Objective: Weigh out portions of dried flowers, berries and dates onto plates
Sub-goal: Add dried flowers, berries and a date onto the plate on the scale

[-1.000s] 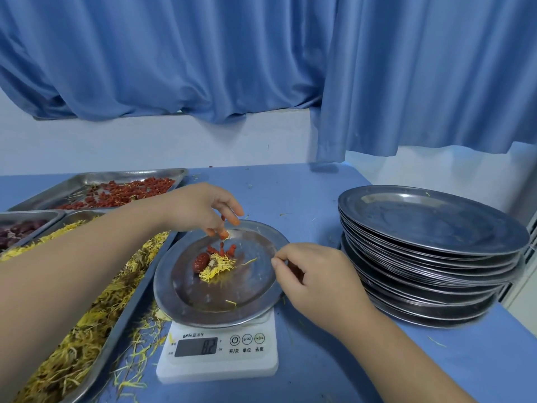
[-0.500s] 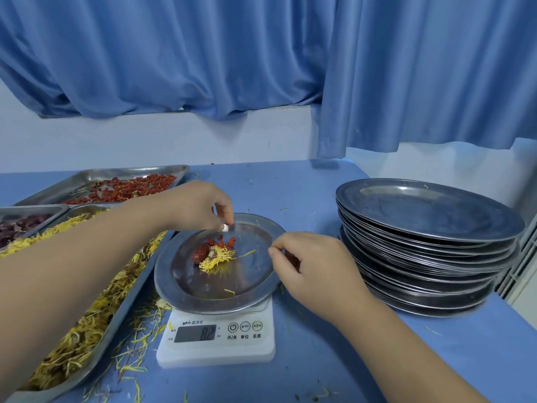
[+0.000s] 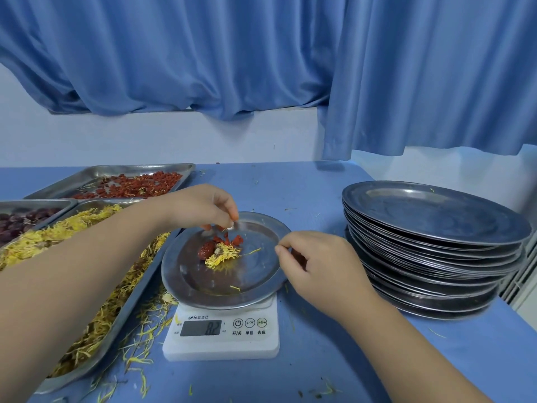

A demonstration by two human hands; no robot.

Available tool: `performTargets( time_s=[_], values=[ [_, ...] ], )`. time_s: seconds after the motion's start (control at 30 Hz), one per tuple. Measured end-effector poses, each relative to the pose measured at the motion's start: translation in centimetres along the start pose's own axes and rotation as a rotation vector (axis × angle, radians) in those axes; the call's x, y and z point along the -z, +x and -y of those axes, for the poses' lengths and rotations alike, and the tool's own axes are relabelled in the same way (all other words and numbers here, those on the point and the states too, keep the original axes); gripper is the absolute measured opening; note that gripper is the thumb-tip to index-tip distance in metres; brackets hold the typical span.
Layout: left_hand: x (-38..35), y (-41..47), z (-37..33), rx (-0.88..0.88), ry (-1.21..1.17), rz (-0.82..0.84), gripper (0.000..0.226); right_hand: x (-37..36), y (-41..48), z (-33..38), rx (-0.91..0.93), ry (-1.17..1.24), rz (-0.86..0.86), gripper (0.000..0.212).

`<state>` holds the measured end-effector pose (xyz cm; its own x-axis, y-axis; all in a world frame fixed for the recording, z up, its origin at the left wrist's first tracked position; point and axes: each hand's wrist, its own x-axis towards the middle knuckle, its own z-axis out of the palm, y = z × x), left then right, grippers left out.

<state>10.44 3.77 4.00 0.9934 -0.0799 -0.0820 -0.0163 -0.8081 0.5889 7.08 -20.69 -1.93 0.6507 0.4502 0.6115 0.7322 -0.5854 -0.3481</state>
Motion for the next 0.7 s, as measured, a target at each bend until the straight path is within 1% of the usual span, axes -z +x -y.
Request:
performTargets(
  time_s=[0.07,0.17,0.37,0.47,0.53,0.63,0.7],
  values=[
    [0.2,-0.1,0.3,0.019,-0.044,-0.001,0.013,0.0,0.0,-0.1,-0.001,-0.005,0.001,0.020],
    [0.4,-0.3,0.5,0.037,-0.136,0.004,0.022,-0.1,0.0,-0.1,-0.005,-0.006,0.015,0.021],
    [0.5,-0.8,0.7,0.037,0.005,-0.069,0.040,-0.2,0.0,-0.1,-0.002,-0.003,0.016,0.022],
    [0.3,-0.8,0.6,0.039,0.073,-0.076,0.037,-0.2,0.0,-0.1,0.000,-0.006,0.012,0.022],
    [0.1,-0.9,0.4,0.019,0.107,-0.083,0.031,-0.3,0.0,-0.2,0.001,-0.003,0.011,0.020],
    [-0.2,-1.0,0.4,-0.017,0.114,-0.150,0.022,-0.2,0.0,-0.3,0.005,0.004,-0.001,0.018],
    [-0.2,-1.0,0.5,-0.037,0.077,-0.200,0.017,-0.2,0.0,-0.3,0.006,-0.001,-0.005,0.018]
  ],
)
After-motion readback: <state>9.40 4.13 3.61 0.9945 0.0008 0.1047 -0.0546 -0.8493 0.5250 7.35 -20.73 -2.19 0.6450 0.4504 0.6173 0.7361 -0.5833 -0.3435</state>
